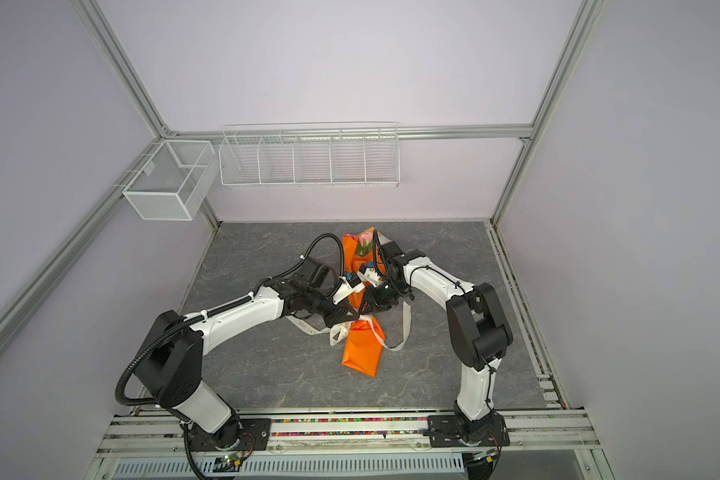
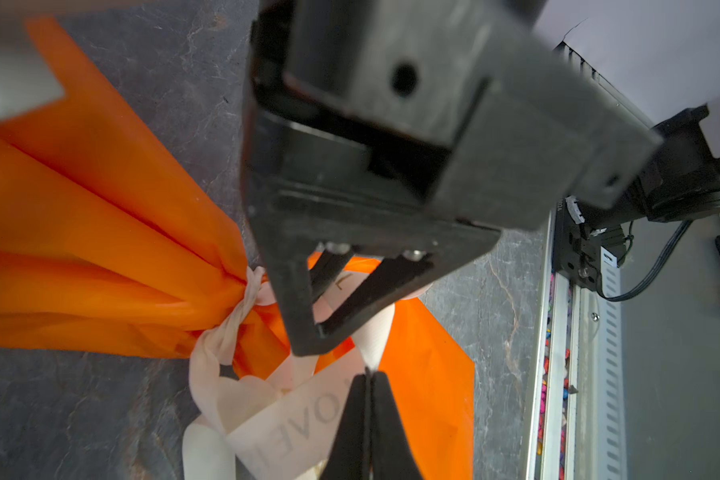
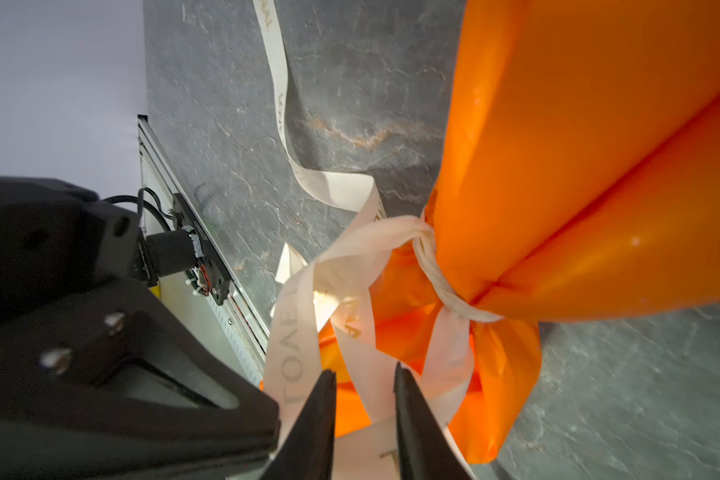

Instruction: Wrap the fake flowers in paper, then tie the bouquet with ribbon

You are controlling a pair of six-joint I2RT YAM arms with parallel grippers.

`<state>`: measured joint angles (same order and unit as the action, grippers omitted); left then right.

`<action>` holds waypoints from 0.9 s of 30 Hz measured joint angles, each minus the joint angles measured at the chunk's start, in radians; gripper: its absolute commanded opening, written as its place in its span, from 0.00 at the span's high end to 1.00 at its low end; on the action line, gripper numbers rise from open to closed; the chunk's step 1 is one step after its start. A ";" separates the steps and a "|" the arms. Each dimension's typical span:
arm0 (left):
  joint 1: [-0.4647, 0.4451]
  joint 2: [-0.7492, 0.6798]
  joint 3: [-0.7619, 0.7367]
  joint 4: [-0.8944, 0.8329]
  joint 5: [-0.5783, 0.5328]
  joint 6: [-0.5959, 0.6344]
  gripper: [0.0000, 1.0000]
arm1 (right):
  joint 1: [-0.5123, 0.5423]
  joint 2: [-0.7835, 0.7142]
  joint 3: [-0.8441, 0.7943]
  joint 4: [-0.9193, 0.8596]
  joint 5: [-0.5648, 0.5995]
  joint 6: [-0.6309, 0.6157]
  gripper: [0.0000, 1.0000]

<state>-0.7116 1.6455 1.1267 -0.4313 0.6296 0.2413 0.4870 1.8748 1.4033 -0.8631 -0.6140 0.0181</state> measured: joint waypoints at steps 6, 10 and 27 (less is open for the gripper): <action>0.000 0.035 0.039 -0.041 0.016 0.026 1.00 | 0.002 0.000 0.008 -0.060 0.034 -0.051 0.62; 0.000 0.055 0.056 -0.061 0.021 0.033 1.00 | 0.014 0.002 0.027 -0.085 0.046 -0.071 0.62; -0.014 0.056 0.071 -0.053 0.055 0.033 1.00 | 0.020 0.074 0.126 -0.124 0.012 -0.113 0.62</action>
<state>-0.7258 1.7020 1.1980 -0.4843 0.6846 0.2745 0.5068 1.9491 1.5295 -0.9867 -0.6022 -0.0952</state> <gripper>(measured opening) 0.047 0.385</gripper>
